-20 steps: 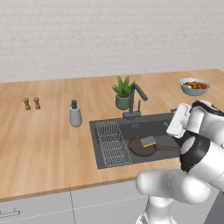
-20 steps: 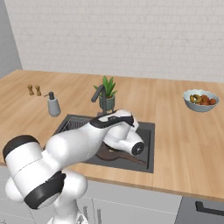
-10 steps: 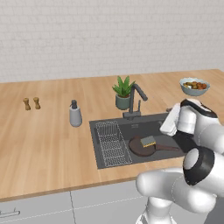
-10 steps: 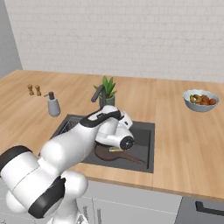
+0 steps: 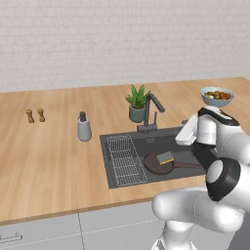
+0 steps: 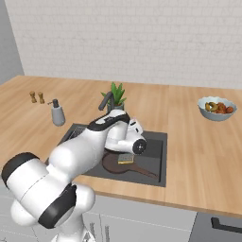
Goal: Pick the pan and sponge and place them into the sink. Then turn on the water.
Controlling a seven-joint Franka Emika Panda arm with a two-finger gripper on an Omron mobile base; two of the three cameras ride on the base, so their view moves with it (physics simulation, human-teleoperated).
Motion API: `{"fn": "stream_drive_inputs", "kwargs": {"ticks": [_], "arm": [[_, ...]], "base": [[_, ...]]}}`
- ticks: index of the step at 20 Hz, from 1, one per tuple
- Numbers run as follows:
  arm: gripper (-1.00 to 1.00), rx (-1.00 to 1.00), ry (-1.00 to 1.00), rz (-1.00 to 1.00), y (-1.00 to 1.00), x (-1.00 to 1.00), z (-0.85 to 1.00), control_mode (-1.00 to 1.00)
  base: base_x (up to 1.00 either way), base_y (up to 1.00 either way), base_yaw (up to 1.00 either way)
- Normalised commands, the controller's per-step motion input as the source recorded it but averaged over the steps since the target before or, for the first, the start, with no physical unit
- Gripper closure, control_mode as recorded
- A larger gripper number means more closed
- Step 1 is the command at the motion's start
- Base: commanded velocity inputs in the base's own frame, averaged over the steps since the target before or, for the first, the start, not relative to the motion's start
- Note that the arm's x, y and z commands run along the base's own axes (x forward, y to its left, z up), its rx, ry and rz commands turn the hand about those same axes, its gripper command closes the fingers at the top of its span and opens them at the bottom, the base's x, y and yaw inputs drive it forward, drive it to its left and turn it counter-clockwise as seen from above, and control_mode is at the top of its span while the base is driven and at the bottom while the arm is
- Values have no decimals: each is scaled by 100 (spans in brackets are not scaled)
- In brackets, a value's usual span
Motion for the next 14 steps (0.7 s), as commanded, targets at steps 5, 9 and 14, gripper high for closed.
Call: {"fn": "stream_drive_inputs", "kwargs": {"ticks": [5, 9, 14], "arm": [[-100, 21, 16, 10, 0, 17, 0, -100], [-100, 17, 9, 10, 1, 24, 0, -100], [-100, 10, 0, 3, 5, 30, -1, -100]], "base": [[0, 0, 0], [0, 0, 0], [0, 0, 0]]}}
